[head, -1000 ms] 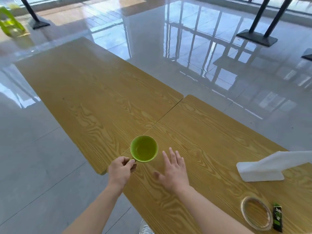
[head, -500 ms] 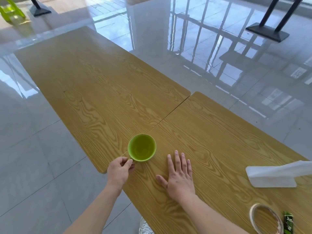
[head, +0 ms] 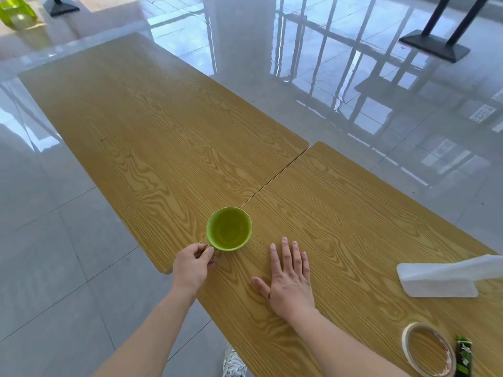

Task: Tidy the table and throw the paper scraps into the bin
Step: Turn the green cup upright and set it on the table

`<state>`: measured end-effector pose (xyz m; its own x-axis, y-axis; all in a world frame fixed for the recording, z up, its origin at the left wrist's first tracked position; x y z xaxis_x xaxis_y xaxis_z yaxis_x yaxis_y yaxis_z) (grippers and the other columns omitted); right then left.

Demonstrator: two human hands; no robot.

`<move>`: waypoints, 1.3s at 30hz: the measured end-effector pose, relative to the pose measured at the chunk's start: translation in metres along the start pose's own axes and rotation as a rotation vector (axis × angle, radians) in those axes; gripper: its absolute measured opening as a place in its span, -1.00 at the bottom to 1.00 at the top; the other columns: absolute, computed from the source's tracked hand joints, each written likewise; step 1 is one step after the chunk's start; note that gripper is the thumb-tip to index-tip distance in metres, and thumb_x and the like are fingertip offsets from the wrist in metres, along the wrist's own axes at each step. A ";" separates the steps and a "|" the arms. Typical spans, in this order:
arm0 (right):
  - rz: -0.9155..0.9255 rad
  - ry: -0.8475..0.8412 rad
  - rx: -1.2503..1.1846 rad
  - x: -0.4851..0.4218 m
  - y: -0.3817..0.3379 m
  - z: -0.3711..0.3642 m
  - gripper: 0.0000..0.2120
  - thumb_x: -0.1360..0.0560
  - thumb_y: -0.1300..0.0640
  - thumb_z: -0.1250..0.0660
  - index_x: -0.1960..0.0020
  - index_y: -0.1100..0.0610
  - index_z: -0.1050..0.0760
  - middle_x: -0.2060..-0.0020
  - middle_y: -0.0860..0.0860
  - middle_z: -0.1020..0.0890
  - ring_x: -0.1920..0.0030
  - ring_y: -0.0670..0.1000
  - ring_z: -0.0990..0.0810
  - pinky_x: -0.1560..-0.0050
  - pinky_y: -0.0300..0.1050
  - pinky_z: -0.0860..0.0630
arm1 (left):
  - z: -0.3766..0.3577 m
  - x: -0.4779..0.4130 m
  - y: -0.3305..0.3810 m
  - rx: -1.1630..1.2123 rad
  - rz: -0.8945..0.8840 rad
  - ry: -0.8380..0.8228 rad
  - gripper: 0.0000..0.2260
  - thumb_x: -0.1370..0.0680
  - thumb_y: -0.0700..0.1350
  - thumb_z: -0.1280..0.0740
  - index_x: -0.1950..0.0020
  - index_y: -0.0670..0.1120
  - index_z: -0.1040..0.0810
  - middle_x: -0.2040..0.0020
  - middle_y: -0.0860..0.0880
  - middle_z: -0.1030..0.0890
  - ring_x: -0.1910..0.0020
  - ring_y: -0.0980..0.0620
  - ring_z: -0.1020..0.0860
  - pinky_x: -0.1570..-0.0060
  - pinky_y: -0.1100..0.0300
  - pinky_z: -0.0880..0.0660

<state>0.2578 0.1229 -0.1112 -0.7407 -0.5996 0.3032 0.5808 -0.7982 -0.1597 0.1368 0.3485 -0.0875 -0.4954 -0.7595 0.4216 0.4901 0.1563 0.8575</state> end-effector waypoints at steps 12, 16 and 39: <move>0.004 0.014 -0.010 0.000 0.001 -0.001 -0.13 -0.45 -0.52 0.31 -0.53 0.00 0.45 -0.49 0.03 0.50 -0.46 0.10 0.55 -0.44 0.14 0.44 | -0.001 0.002 0.001 0.003 -0.044 0.008 -0.81 -0.58 -0.11 -0.38 -0.18 -0.05 -0.59 0.14 -0.02 -0.72 0.18 0.04 -0.70 0.03 0.04 -0.65; -0.003 0.013 -0.029 0.000 0.001 -0.001 -0.13 -0.45 -0.52 0.30 -0.53 -0.02 0.46 -0.49 0.01 0.51 -0.46 0.08 0.56 -0.45 0.13 0.45 | 0.004 0.010 0.004 -0.060 -0.041 0.022 -0.69 -0.56 -0.06 -0.39 -0.29 -0.06 -0.53 0.02 0.03 -0.68 0.08 0.05 -0.67 -0.03 0.02 -0.62; -0.334 0.208 -0.520 0.108 0.104 0.075 -0.50 -0.58 -0.05 -0.28 -0.47 0.06 -0.32 -0.36 0.00 -0.47 -0.40 0.00 -0.34 -0.38 -0.13 -0.31 | -0.135 0.131 0.088 -0.697 -0.754 -0.408 -0.61 -0.53 -0.15 -0.39 -0.35 -0.12 -0.49 -0.22 -0.02 -0.54 -0.22 -0.02 -0.51 -0.10 0.12 -0.49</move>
<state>0.2637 -0.0206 -0.0244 -0.9330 -0.2717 0.2358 0.1073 -0.8359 -0.5382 0.2118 0.1775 0.0039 -0.9738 -0.2247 0.0360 0.1959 -0.7469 0.6354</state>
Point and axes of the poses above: each hand's wrist, its own x-axis away from the middle knuckle, its own z-axis out of the back of the hand, y = z × x, the point moved 10 cm from there along -x, towards the middle knuckle
